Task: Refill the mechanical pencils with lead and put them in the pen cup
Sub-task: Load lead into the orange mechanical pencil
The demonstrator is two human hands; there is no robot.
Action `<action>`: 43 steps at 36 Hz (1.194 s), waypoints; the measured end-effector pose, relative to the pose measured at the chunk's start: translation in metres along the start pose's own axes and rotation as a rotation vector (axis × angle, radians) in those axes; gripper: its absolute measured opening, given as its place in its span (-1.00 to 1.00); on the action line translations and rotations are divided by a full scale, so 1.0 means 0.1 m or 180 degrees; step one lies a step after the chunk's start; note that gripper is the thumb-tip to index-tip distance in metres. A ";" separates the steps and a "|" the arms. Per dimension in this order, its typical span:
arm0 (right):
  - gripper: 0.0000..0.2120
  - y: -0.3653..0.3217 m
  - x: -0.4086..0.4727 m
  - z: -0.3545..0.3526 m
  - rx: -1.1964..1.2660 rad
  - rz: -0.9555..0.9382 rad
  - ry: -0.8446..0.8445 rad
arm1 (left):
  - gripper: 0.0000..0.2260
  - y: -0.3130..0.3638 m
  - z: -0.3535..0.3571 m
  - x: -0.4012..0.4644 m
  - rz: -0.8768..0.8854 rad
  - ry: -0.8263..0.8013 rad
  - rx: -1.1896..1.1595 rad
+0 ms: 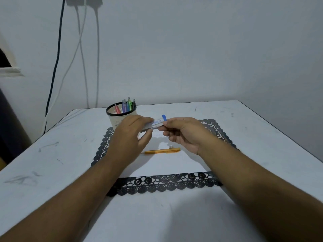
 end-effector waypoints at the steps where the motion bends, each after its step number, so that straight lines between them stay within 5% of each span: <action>1: -0.90 0.01 0.00 0.02 0.0098 0.0078 -0.0009 | -0.76 0.00 -0.02 0.01 -0.0077 -0.0018 -0.0138; 16: -0.90 0.14 0.00 0.18 0.1035 0.0517 -0.0200 | -0.82 -0.07 0.00 0.00 -0.1253 0.0051 -0.2471; 43: -0.90 0.10 -0.03 0.14 0.1033 0.0458 0.0064 | -0.76 -0.14 0.00 -0.01 -0.1315 0.0084 -0.2587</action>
Point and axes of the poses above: each hand's wrist, its own x-axis towards the middle knuckle, its own z-axis out of the palm, y = z × x, the point moved 4 cm from there along x, towards the middle knuckle, and after that the axes turned 9 degrees about -x, right-handed, at the moved point
